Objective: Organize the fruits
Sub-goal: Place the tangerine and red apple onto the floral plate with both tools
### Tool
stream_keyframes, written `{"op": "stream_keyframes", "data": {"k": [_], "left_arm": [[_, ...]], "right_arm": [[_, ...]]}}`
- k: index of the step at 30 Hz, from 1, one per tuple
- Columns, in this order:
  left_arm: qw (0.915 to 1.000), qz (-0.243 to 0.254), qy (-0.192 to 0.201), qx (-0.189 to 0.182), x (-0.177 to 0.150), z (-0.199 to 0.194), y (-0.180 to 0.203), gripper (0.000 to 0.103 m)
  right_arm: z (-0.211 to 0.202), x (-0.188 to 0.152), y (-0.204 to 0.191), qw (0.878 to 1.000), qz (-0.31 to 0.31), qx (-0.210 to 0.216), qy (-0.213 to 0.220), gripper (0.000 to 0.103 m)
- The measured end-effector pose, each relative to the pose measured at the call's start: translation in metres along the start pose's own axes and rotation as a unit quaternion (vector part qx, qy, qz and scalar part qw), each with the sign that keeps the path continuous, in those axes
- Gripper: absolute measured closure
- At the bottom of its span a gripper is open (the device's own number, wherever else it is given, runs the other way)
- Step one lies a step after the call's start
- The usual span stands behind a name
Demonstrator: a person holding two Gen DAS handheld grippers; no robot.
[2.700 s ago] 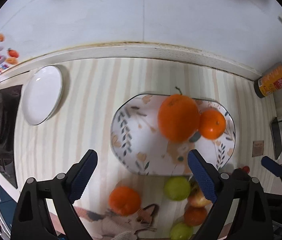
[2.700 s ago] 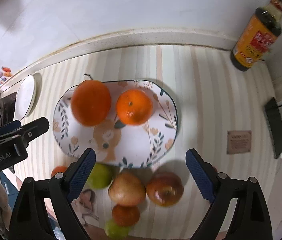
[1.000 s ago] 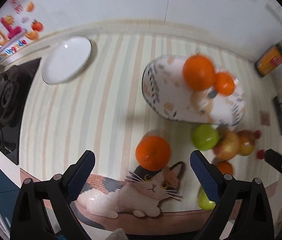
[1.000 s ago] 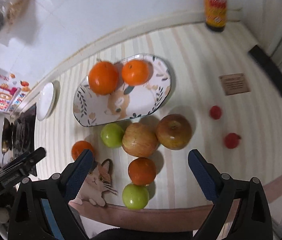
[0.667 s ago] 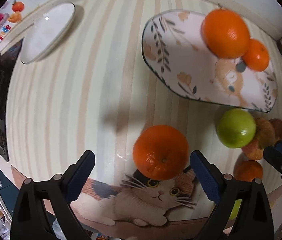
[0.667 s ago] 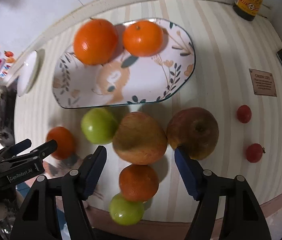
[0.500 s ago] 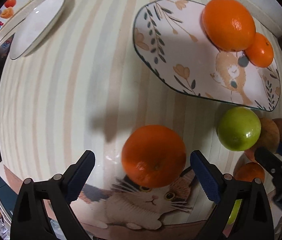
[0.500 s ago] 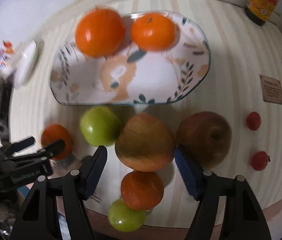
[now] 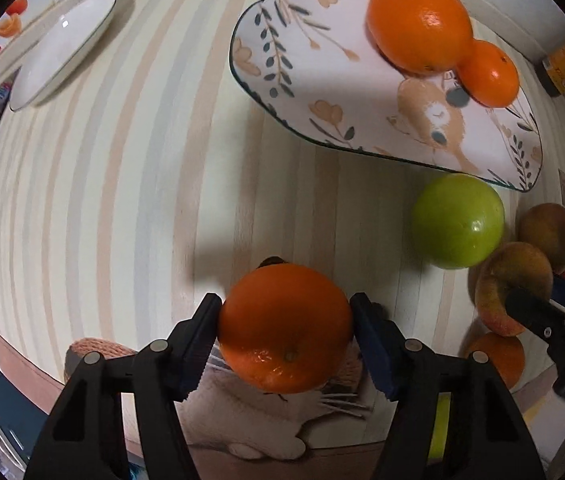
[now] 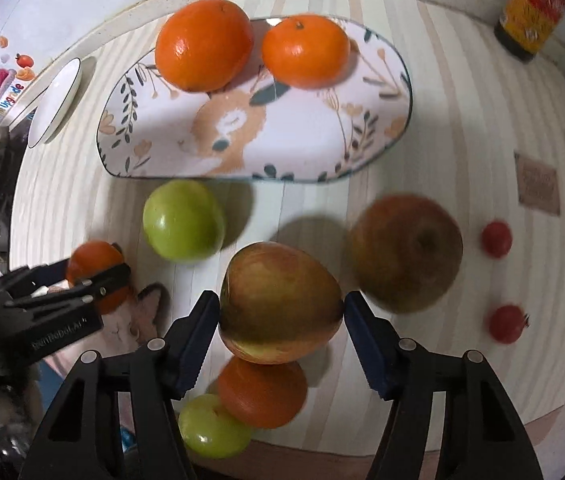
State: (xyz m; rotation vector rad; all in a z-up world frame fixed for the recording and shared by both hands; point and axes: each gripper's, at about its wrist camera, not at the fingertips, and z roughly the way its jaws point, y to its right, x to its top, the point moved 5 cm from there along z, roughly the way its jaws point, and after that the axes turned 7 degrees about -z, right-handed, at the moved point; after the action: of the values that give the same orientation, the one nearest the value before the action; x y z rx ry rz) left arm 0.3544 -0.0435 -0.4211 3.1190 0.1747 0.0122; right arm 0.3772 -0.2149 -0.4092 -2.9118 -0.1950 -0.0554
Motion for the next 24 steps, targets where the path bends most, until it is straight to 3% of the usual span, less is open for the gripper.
{"op": "stream_keyframes", "data": {"k": [11,17,20,24], "left_arm": [[1.0000,-0.008,0.004,-0.004,0.005,-0.006,0.003,0.039],[0.9985,-0.019,0.022,-0.047,0.009,-0.050,0.003,0.039],[0.9967,-0.019,0.045,-0.064,0.021,-0.082,0.002,0.039],[0.9956,-0.010,0.060,-0.071,0.070,-0.106,0.008,0.039]], "right_arm": [[0.011,0.008,-0.001,1.000,0.002,0.011,0.006,0.034],[-0.029,0.010,0.003,0.997,0.032,0.047,0.050,0.034],[-0.061,0.022,0.001,0.994,0.032,0.052,0.086,0.034],[-0.080,0.054,0.008,0.994,0.007,0.011,0.107,0.034]]}}
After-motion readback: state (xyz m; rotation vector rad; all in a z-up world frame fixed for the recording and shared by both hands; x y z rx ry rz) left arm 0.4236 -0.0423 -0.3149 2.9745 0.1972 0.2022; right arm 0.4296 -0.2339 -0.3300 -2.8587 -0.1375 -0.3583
